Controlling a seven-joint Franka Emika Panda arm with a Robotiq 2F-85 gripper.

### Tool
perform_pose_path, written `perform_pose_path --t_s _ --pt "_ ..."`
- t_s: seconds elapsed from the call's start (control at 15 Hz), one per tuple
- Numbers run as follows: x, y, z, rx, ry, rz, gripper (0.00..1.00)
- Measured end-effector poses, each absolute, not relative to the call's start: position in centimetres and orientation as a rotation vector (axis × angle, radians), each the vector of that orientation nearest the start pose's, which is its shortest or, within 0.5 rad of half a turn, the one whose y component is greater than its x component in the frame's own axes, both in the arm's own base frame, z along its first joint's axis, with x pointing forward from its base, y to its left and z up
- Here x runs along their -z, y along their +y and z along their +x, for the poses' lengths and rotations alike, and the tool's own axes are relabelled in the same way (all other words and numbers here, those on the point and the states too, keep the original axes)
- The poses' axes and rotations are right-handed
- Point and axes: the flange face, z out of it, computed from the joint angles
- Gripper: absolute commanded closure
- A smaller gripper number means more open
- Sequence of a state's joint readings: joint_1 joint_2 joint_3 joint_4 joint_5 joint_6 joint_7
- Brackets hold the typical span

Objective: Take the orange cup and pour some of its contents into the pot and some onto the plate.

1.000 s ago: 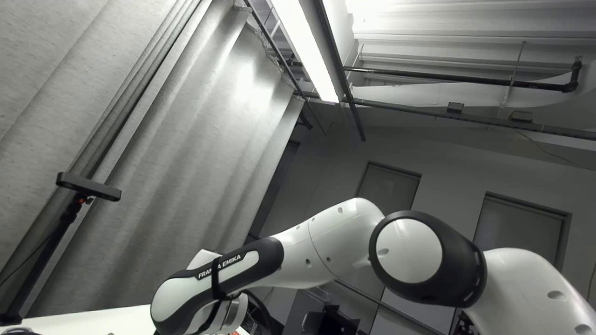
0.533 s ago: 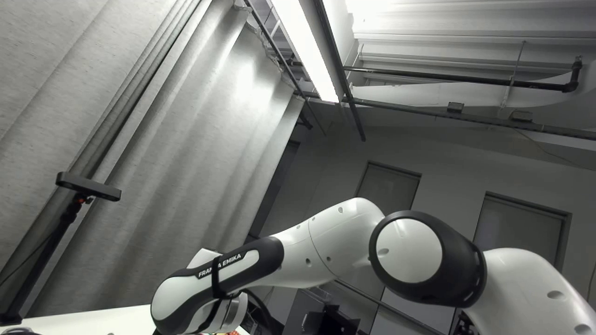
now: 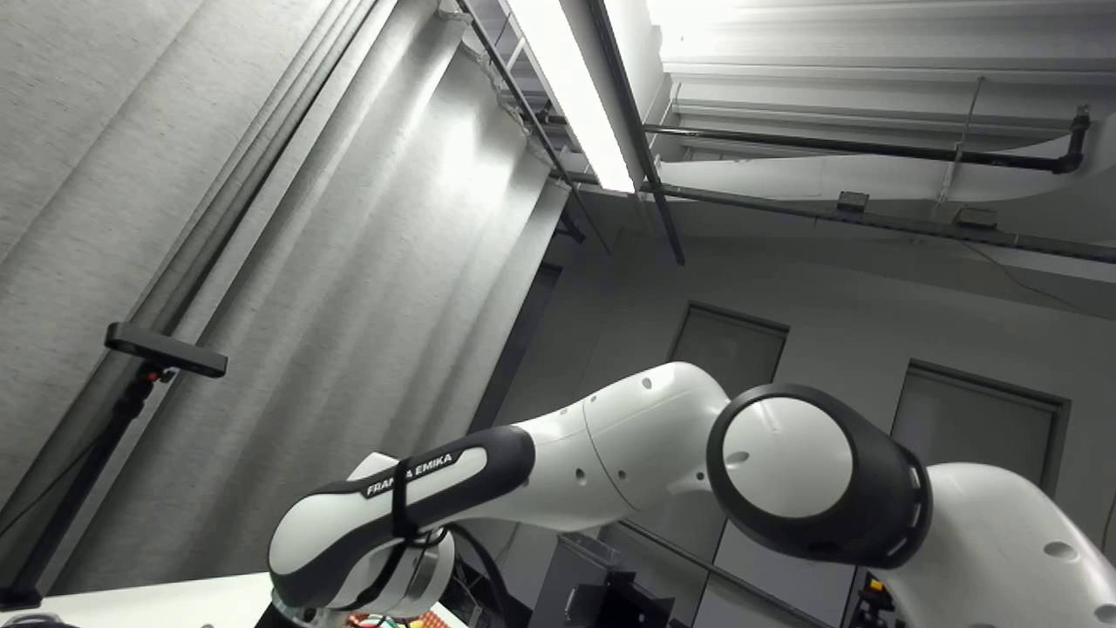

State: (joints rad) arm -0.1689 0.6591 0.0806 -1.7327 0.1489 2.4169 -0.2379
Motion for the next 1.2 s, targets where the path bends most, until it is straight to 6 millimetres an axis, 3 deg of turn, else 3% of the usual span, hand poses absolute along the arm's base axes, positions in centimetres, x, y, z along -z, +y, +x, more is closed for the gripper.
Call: perform_pose_path --t_s 0.27,0.67,1.2 --pt "-23.1 -8.0 67.2 0.145 -0.011 -2.974 0.49" --pt "-27.5 -13.1 67.1 0.264 0.055 -2.964 0.49" --pt "-30.1 -17.2 67.0 0.433 -0.003 -3.038 0.49"
